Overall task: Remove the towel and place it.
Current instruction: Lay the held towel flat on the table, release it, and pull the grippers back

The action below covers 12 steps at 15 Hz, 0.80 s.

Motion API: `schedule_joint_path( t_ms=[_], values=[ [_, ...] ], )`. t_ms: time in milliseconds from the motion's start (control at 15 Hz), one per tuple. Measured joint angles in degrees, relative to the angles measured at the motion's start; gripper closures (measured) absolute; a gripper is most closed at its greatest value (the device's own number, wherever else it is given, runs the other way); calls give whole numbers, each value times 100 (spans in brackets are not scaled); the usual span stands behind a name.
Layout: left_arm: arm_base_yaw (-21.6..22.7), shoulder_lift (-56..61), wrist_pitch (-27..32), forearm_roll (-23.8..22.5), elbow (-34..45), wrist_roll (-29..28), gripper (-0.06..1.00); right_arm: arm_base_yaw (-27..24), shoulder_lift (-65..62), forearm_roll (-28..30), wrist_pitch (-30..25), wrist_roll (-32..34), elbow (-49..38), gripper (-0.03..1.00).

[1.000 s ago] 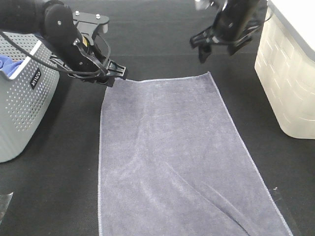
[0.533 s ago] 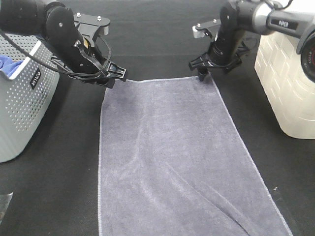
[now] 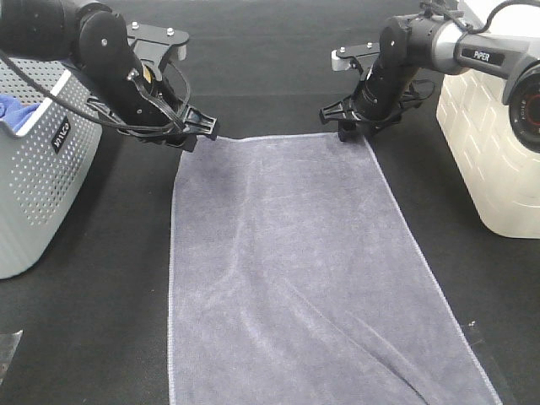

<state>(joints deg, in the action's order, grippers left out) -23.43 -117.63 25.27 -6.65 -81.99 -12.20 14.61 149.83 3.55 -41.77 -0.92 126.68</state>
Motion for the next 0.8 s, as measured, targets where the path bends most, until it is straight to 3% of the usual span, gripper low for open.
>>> schedule_joint_path(
  t_ms=[67, 267, 333, 800],
  values=[
    [0, 0, 17, 0, 0, 0, 46, 0, 0, -57, 6, 0, 0, 48],
    [0, 0, 29, 6, 0, 0, 46, 11, 17, -138, 0, 0, 29, 90],
    [0, 0, 34, 6, 0, 0, 46, 11, 17, -74, 0, 0, 34, 97],
    [6, -23, -315, 6, 0, -97, 46, 6, -264, 619, -195, 132, 34, 97]
  ],
)
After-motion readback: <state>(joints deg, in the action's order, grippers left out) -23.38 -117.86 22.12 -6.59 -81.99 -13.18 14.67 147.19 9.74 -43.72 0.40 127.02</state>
